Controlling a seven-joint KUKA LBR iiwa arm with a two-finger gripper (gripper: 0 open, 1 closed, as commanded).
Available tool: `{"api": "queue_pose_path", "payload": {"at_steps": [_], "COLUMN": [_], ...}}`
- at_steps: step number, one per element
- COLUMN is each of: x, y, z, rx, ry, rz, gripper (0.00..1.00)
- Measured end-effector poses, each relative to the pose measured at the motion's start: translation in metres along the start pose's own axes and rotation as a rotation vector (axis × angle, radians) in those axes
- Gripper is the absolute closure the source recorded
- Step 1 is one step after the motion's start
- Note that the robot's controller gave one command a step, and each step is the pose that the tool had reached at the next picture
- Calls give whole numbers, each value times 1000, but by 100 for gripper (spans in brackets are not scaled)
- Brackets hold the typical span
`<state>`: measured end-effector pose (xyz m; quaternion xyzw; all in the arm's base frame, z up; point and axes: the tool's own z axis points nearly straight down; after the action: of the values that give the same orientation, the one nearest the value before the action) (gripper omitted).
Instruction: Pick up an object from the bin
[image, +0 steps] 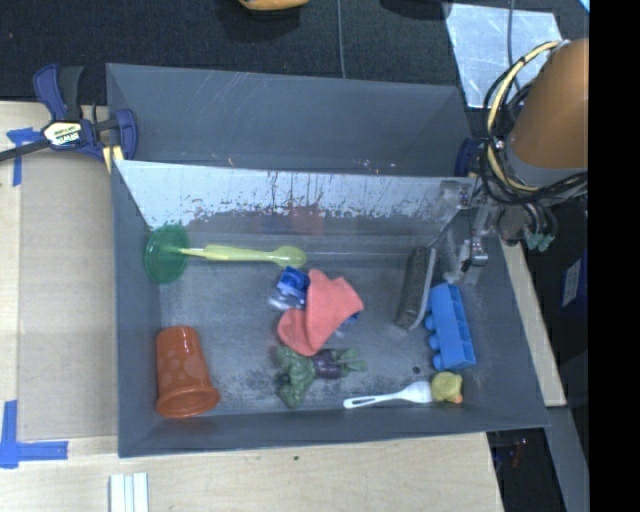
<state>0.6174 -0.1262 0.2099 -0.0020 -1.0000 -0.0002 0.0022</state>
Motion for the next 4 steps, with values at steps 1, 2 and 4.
{"api": "queue_pose_path", "payload": {"at_steps": [1,2,4], "x": [-2,2,5], "y": [1,13,76], "z": [-5,67,125], "rx": [1,1,4], "ry": [-9,-13,-19], "rz": [-2,57,45], "gripper": [0,0,0]}}
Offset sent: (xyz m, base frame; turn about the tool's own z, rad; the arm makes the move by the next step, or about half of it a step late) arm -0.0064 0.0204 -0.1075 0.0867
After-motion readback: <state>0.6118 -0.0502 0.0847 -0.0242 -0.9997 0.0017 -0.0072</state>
